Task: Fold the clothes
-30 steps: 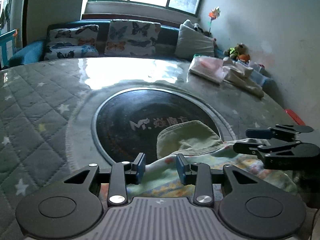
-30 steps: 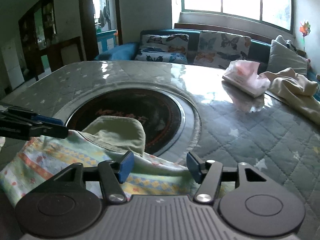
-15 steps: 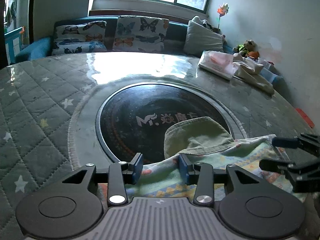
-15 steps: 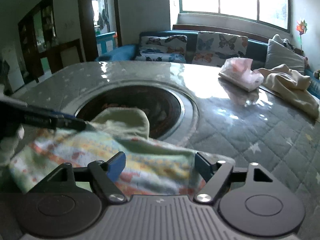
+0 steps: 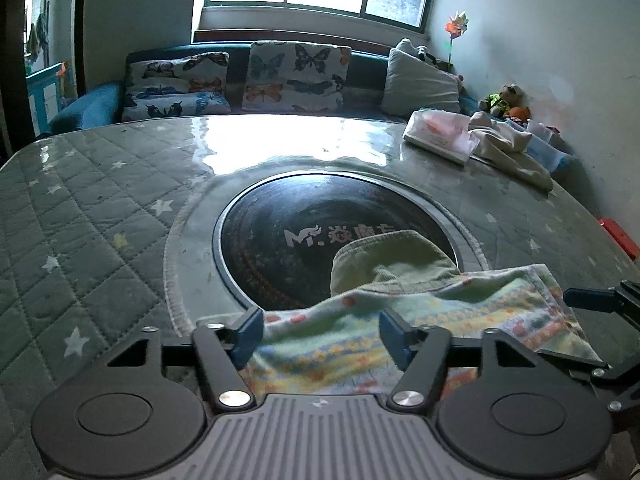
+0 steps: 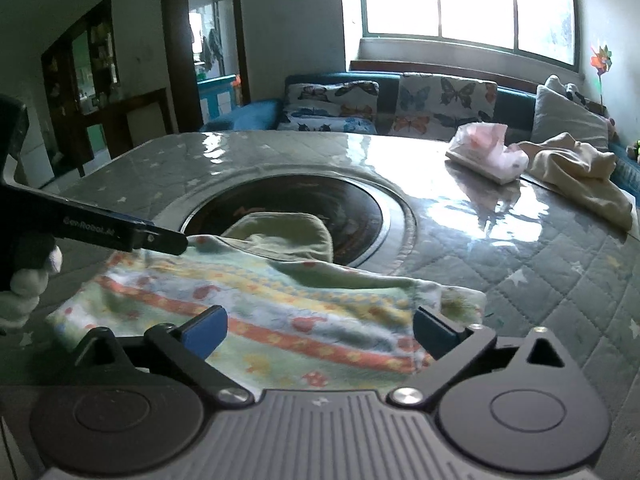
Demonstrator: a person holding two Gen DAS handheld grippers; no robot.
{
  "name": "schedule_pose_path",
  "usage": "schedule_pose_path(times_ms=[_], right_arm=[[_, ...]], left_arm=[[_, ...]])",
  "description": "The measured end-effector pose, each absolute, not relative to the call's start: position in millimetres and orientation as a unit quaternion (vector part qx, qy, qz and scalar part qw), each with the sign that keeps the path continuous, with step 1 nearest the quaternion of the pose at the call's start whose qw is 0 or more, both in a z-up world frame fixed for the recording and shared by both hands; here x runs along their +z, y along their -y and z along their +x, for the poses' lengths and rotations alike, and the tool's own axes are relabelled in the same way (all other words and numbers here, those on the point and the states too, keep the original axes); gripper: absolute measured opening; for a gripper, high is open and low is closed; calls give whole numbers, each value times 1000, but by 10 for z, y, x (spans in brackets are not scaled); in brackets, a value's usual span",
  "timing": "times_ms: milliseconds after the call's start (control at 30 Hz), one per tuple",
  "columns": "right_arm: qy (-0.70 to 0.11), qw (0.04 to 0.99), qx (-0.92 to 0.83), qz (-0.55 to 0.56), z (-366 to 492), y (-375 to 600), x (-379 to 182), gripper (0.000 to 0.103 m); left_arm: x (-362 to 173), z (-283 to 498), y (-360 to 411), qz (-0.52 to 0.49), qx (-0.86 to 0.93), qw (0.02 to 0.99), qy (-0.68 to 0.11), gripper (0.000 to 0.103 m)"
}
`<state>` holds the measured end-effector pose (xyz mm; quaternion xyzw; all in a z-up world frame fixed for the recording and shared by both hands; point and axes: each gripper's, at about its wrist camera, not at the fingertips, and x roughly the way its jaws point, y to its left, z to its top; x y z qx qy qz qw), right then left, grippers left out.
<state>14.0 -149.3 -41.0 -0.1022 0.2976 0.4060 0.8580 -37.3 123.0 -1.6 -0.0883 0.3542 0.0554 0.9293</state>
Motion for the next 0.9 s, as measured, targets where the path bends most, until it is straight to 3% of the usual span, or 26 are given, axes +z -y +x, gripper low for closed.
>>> schedule_pose_path(times_ms=[600,900], right_arm=[[-318,851,403,-112,-52,1511,-594,103],[-313,853,405,-102,-70,1542,-660,103]], left_arm=[[-44,-752,-1159,-104,105,918,-367,101],[-103,-779,-1177,-121,109,910,-381,103]])
